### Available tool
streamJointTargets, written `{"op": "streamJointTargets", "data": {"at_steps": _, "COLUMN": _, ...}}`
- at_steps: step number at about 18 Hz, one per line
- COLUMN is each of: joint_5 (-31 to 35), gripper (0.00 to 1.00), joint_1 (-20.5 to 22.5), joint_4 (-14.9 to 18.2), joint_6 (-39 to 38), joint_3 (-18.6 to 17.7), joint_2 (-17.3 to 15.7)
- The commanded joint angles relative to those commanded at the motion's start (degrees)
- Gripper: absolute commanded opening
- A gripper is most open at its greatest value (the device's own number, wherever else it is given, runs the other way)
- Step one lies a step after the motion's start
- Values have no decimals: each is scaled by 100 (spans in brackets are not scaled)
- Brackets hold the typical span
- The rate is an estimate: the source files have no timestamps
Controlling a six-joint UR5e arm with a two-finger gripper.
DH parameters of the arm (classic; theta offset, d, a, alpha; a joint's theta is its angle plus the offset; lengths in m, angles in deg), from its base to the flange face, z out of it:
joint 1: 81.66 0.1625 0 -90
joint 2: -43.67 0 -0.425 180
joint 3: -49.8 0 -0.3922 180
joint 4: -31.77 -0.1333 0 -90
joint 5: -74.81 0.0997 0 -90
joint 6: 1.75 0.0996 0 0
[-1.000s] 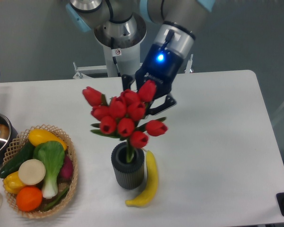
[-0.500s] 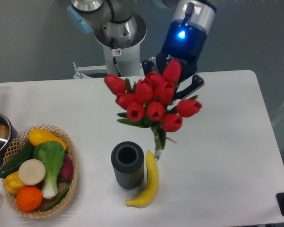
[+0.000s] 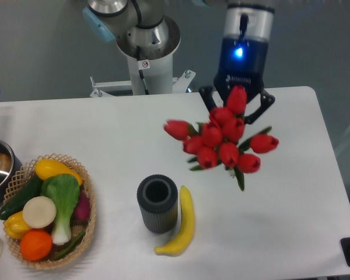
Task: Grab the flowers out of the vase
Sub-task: 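Lift the gripped tulips straight up out of the grey vase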
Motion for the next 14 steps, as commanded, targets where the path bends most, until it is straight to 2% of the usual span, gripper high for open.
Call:
{"op": "streamJointTargets", "data": {"at_steps": 2, "joint_5": 0, "gripper": 0, "joint_1": 115, "joint_4": 53, "joint_6": 0, "joint_3": -70, "joint_2": 131}}
{"op": "streamJointTargets", "data": {"at_steps": 4, "joint_5": 53, "gripper": 0, "joint_1": 132, "joint_4": 245, "joint_6": -35, "joint_3": -149, "joint_2": 158}}
{"op": "streamJointTargets", "data": {"at_steps": 7, "joint_5": 684, "gripper": 0, "joint_1": 124, "joint_4": 299, "joint_6": -26, "joint_3": -185, "joint_2": 325}}
{"op": "streamJointTargets", "data": {"at_steps": 10, "joint_5": 1028, "gripper": 0, "joint_1": 89, "joint_4": 282, "joint_6": 131, "joint_3": -150, "joint_2": 466}}
{"op": "streamJointTargets", "data": {"at_steps": 14, "joint_5": 1466, "gripper": 0, "joint_1": 80, "joint_4": 728, "joint_6": 544, "joint_3": -105, "joint_2": 545}}
